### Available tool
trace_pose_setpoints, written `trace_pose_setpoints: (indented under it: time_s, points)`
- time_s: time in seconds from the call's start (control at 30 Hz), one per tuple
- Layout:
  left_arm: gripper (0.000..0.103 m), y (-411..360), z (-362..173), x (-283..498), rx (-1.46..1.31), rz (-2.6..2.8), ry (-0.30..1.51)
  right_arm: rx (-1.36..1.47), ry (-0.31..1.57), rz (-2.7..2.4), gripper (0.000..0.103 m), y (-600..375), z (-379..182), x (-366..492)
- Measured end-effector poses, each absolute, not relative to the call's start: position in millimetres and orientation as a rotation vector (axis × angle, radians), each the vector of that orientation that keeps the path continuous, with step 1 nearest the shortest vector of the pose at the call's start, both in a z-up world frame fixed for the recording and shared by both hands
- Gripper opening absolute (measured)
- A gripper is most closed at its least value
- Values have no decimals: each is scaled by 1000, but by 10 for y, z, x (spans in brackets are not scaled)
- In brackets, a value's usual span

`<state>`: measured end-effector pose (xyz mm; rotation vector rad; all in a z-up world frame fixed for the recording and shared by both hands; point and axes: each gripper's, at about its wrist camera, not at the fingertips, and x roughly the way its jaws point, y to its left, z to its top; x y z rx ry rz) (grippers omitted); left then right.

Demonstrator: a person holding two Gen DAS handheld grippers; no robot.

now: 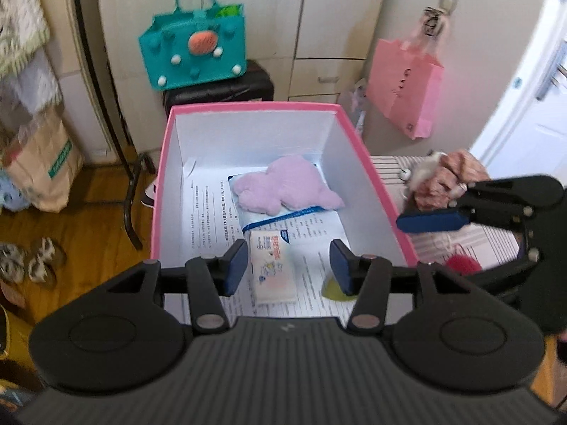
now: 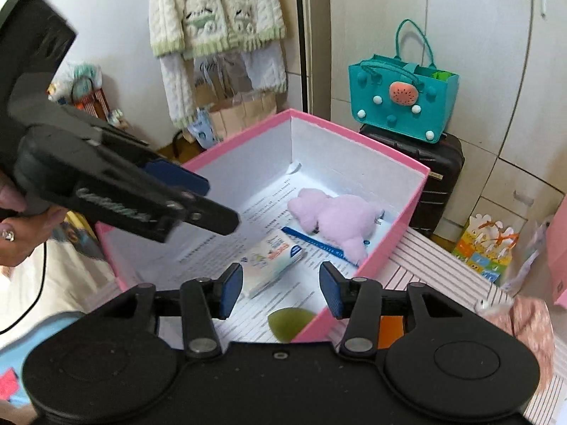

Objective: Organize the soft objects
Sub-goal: 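Lower both held items into the pink box and open both tools, then withdraw both tools from the box toward the remaining items on the table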

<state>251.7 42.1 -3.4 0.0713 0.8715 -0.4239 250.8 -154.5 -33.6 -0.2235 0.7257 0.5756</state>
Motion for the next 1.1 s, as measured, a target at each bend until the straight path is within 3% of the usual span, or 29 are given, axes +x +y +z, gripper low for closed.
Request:
trace_pose_setpoints:
  time_s: [0.43, 1.1]
  points:
    - [70, 359, 331, 1616, 321, -470, 770, -238, 647, 618, 53, -1602, 66, 1684]
    - [90, 253, 513, 483, 453, -597, 673, -333, 502, 591, 57, -1925, 328, 429]
